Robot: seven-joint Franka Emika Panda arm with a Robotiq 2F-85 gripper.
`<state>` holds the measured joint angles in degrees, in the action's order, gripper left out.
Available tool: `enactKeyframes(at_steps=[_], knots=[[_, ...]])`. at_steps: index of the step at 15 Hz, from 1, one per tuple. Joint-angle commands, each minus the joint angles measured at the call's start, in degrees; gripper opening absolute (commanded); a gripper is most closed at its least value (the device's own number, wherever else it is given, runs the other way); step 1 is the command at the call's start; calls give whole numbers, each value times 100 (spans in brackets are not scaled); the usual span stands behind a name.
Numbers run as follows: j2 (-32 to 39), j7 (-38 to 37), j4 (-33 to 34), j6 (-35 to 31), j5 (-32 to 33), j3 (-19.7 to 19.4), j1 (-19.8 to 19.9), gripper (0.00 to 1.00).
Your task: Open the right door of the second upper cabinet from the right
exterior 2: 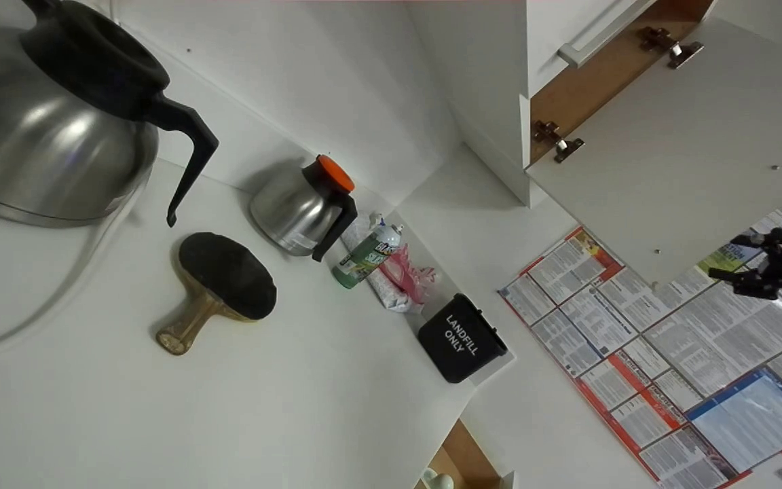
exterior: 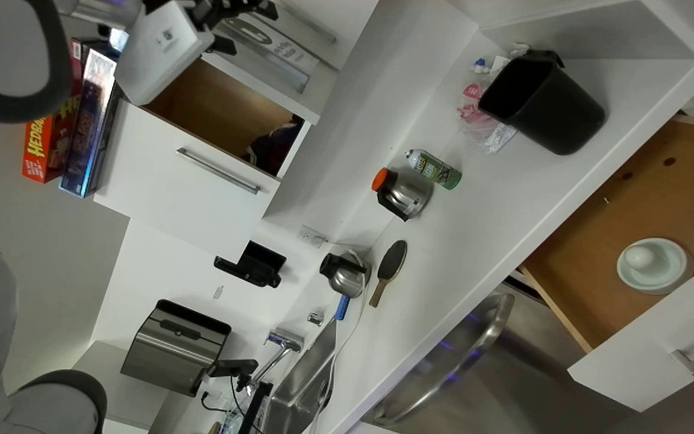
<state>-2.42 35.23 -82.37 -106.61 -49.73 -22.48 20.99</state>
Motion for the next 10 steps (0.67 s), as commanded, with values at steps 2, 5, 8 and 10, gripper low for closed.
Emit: enactKeyframes(at_steps=[2, 5, 8, 10], knots=[[-867, -860, -750, -873, 1476, 342, -54, 100], [-1419, -930, -1183, -702, 2239, 403, -250, 100], [-1940, -934, -1635, -587, 2979, 466, -460, 100], [-2256, -942, -1948, -596, 3379, 493, -595, 100]])
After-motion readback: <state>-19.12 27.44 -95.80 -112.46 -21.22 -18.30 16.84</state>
